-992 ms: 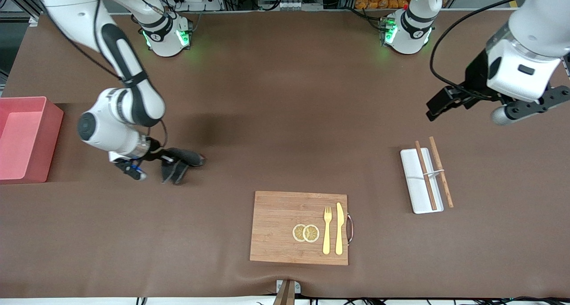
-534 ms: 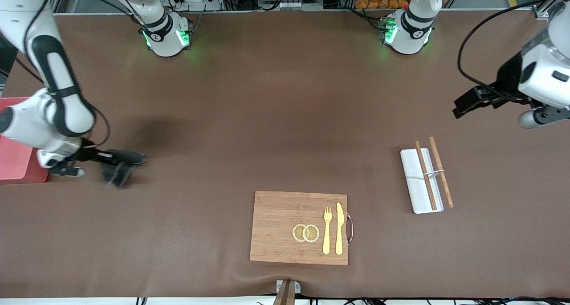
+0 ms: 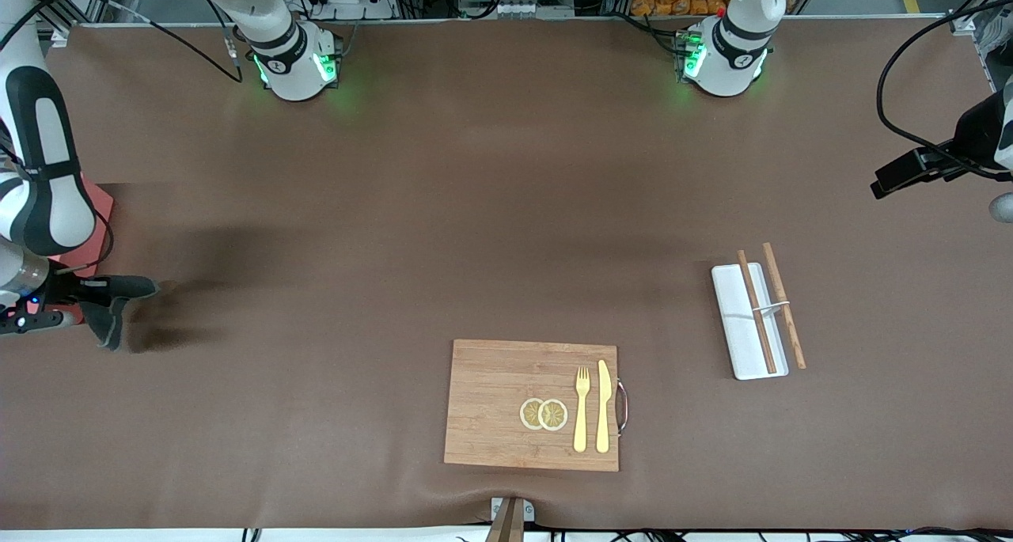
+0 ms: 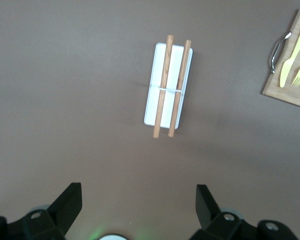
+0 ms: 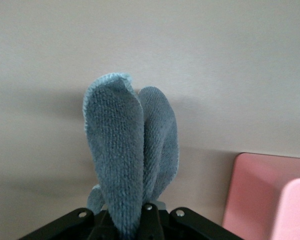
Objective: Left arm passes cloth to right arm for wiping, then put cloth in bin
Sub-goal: 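Wipe the table with the cloth in the right gripper, sweeping back and forth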
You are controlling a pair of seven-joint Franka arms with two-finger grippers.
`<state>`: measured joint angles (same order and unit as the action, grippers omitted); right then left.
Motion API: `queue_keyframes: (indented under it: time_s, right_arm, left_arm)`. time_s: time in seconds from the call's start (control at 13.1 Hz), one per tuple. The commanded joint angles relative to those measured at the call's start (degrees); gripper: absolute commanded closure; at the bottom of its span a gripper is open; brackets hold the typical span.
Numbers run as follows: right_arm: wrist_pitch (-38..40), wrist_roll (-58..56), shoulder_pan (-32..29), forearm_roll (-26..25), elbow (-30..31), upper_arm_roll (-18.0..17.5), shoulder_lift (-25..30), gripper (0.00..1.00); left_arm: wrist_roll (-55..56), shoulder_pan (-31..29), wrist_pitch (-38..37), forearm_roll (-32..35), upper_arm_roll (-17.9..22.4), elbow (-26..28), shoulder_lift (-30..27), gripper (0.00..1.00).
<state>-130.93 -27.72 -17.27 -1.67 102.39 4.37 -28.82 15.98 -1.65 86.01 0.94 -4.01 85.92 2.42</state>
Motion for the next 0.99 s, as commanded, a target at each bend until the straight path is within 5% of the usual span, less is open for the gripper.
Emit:
queue_keyframes:
  time_s: [0.0,0.31,0.92]
  right_arm:
    - [-4.21,8.89,3.90,-1.76,2.79,-0.15,-1.24,1.00]
    - [-11.01,21.60,8.38,-1.41,8.69,-0.67,-0.54,1.00]
    - [-13.81,74.42,35.26,-1.40,9.93,-1.47,0.08,1.00]
  left_arm:
    - [-2.61,1.91,3.64,-0.15,2.25,6.36,-5.23,0.00]
    - [-6.38,1.04,3.81,0.02,2.25,4.61,-4.53,0.00]
    - [-8.77,0.68,3.29,0.02,1.63,3.90,-5.06,0.00]
